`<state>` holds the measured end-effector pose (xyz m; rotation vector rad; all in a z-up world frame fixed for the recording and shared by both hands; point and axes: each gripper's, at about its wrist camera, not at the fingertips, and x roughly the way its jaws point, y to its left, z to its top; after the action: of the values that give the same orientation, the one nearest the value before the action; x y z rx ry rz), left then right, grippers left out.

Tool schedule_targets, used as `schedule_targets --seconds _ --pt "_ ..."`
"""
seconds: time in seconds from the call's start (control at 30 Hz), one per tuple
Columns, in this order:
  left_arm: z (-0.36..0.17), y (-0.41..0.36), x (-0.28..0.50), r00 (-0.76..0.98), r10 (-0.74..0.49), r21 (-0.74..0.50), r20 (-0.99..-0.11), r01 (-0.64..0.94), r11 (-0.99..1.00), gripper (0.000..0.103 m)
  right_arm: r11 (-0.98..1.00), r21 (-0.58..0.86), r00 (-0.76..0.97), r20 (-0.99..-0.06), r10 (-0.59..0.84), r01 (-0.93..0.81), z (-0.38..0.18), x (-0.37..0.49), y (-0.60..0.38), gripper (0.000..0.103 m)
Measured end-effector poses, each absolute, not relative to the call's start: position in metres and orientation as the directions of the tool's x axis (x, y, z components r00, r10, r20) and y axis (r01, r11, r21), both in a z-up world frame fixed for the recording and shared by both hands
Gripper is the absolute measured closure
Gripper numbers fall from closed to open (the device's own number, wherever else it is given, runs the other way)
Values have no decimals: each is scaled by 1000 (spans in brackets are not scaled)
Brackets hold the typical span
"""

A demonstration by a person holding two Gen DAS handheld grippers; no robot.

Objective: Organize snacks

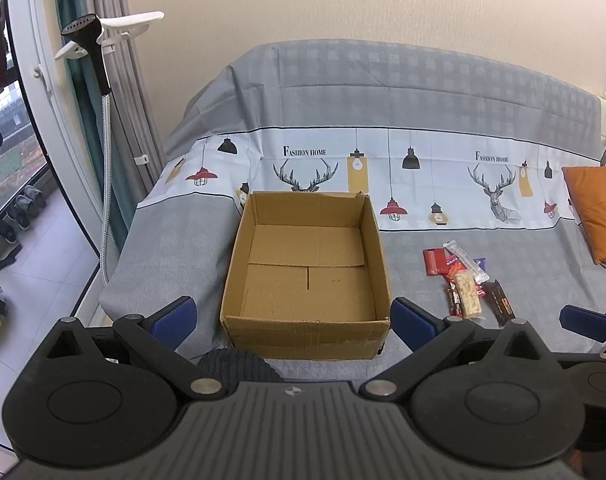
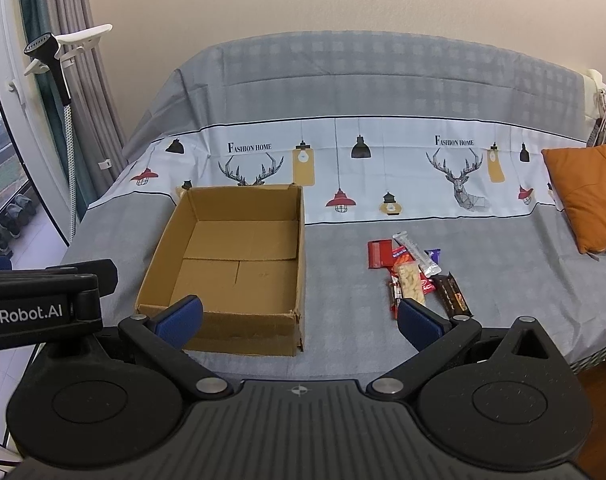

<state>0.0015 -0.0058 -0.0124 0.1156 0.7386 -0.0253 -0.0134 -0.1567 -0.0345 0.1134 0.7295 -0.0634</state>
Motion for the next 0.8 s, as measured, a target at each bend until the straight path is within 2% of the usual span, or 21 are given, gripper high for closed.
schedule_targets --seconds 0.57,0.8 --pt "-21 -7 0 739 22 100 -674 61 993 0 992 89 731 -682 -6 91 -43 -11 -156 0" --pt "-45 -7 11 713 19 101 -701 73 992 0 990 101 696 -718 2 101 -63 -3 -159 0"
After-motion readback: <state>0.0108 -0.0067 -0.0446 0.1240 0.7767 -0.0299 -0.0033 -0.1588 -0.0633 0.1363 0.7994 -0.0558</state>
